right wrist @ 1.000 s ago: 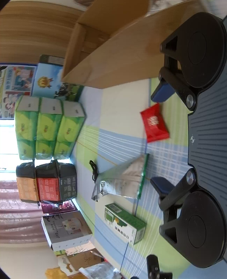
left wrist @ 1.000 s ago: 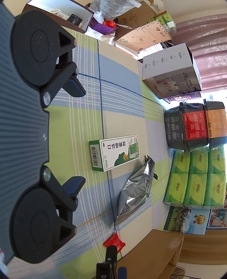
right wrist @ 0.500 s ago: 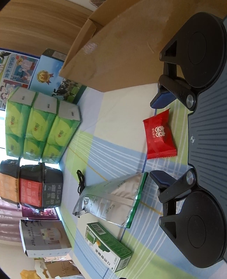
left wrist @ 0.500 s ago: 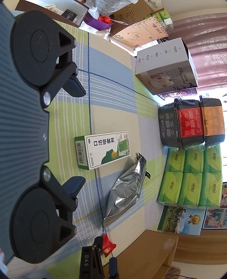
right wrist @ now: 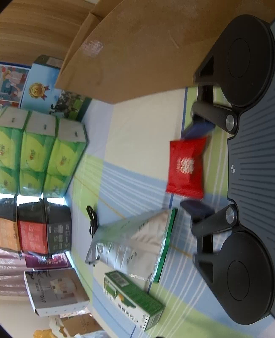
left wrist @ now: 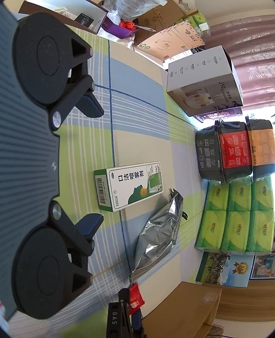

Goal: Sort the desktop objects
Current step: 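Grasp the red candy packet with the right tool, then grasp the green-white spray box with the left tool while the right tool holds the candy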

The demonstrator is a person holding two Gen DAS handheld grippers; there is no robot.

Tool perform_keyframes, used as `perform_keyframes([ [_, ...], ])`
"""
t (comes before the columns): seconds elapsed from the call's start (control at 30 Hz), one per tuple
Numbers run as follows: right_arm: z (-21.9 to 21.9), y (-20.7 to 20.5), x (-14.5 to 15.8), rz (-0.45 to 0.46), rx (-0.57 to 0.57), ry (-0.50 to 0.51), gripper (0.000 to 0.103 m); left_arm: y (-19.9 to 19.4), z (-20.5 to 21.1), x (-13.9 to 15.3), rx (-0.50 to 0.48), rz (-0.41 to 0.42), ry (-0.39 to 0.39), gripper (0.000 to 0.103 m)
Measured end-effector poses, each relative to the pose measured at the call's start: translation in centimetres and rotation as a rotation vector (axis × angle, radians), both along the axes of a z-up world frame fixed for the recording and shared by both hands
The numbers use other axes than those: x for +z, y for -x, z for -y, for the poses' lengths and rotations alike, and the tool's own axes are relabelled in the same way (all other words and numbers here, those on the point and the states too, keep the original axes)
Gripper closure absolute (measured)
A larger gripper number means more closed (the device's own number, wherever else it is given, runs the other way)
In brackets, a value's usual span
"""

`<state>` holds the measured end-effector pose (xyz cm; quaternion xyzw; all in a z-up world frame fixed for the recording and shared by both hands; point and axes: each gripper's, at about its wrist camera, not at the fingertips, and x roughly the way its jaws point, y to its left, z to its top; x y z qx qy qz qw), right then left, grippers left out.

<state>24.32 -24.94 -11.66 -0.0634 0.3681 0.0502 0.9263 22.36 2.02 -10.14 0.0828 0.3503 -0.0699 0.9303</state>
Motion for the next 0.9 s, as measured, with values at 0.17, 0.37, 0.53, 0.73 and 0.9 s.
perform_keyframes([
  [0.17,-0.6,0.5,0.4,0.004,0.014,0.01,0.058,0.1,0.2,-0.1,-0.006,0.002,-0.016,0.008],
  [0.37,-1.0,1.3,0.9,-0.022,0.034,-0.014,0.065,0.1,0.2,0.0,-0.005,0.007,-0.015,0.008],
  [0.53,-1.3,2.5,1.5,-0.075,0.026,-0.071,0.067,0.2,0.3,-0.1,-0.014,0.013,-0.023,0.008],
  [0.73,-2.9,4.4,2.6,-0.129,0.068,-0.15,0.068,0.0,0.3,-0.2,-0.006,0.01,-0.004,0.008],
  [0.9,-4.1,4.4,2.1,-0.136,0.117,-0.157,0.068,-0.3,0.7,-0.3,-0.015,0.031,-0.001,0.008],
])
